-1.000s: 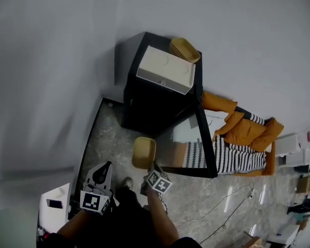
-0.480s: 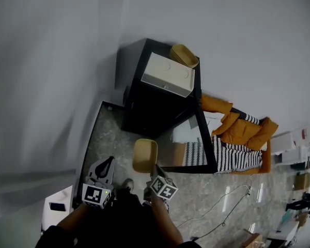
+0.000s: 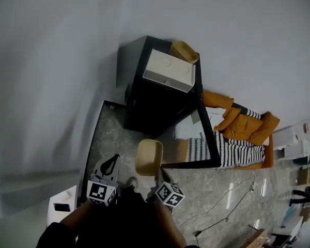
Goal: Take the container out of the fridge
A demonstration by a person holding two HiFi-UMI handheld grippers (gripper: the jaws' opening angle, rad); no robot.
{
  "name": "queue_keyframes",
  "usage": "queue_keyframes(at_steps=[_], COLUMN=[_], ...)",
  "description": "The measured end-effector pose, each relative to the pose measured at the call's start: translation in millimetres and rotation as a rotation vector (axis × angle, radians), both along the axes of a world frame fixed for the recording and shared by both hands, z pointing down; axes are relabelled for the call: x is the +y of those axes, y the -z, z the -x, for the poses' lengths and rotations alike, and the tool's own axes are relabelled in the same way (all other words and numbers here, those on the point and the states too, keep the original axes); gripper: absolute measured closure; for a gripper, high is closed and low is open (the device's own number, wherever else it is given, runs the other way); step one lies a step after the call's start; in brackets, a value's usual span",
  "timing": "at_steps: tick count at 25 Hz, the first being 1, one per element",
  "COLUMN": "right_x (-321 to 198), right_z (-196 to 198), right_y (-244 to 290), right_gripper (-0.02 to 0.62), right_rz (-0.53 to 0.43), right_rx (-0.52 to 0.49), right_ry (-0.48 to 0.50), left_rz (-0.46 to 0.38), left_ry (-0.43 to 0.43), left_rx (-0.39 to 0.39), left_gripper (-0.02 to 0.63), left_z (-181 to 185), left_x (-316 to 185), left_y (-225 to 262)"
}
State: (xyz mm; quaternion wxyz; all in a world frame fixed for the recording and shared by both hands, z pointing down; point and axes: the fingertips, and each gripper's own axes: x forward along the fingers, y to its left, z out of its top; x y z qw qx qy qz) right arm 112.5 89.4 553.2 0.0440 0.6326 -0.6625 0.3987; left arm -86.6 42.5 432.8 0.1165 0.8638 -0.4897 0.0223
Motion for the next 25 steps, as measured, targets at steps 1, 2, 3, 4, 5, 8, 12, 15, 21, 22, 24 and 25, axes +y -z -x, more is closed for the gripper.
queue_keyframes(at_steps=[1, 2, 3, 4, 5, 8, 12, 15, 21, 22, 24, 25], right_x=[2.4, 4.0, 4.9, 5.4, 5.4, 3.7, 4.7, 2.9, 4.5, 4.4, 3.6, 3.5], right_z=[2.0, 4.0, 5.7, 6.9, 7.5, 6.5, 3.0, 2.0, 3.8, 3.6, 3.1, 2.9], right_y=[0.9, 2.3, 4.3, 6.8, 9.6, 14.1, 13.3, 14.9, 17.3, 17.8, 18.9, 19.5], right_gripper=[0.584, 0.584, 0.584, 0.584, 0.584, 0.584, 0.584, 0.584, 0.584, 0.584, 0.584, 0.584], right_rz=[-0.002, -0.004, -0.008, -0.012, -0.017, -0.028, -0.03, -0.035, -0.042, -0.043, -0.046, -0.047], right_rx=[0.002, 0.005, 0.008, 0.01, 0.012, 0.017, 0.009, 0.014, 0.012, 0.013, 0.014, 0.015], right_ry=[0.004, 0.009, 0.014, 0.017, 0.02, 0.022, 0.01, 0.014, 0.02, 0.021, 0.022, 0.023], left_rz=[0.003, 0.005, 0.004, 0.002, -0.001, -0.011, 0.008, 0.009, 0.005, 0.004, 0.001, 0.001], left_ry=[-0.007, -0.017, -0.027, -0.034, -0.039, -0.039, -0.034, -0.03, -0.035, -0.036, -0.034, -0.033], left_rx=[0.001, 0.003, 0.003, 0.002, 0.001, -0.001, -0.008, -0.008, -0.009, -0.008, -0.006, -0.004], left_gripper=[0.601, 0.601, 0.601, 0.601, 0.601, 0.601, 0.601, 0.601, 0.601, 0.601, 0.601, 0.601], left_z=[-0.8, -2.3, -4.2, -6.1, -7.8, -9.1, -6.2, -4.7, -7.4, -7.8, -8.2, -8.4], left_x=[1.4, 2.7, 3.4, 3.5, 3.0, -1.4, -1.3, -1.9, 0.7, 0.7, 0.0, -0.2], left_y=[-5.7, -11.8, -15.5, -16.3, -15.8, -16.1, -20.6, -21.8, -21.7, -22.0, -21.8, -21.6])
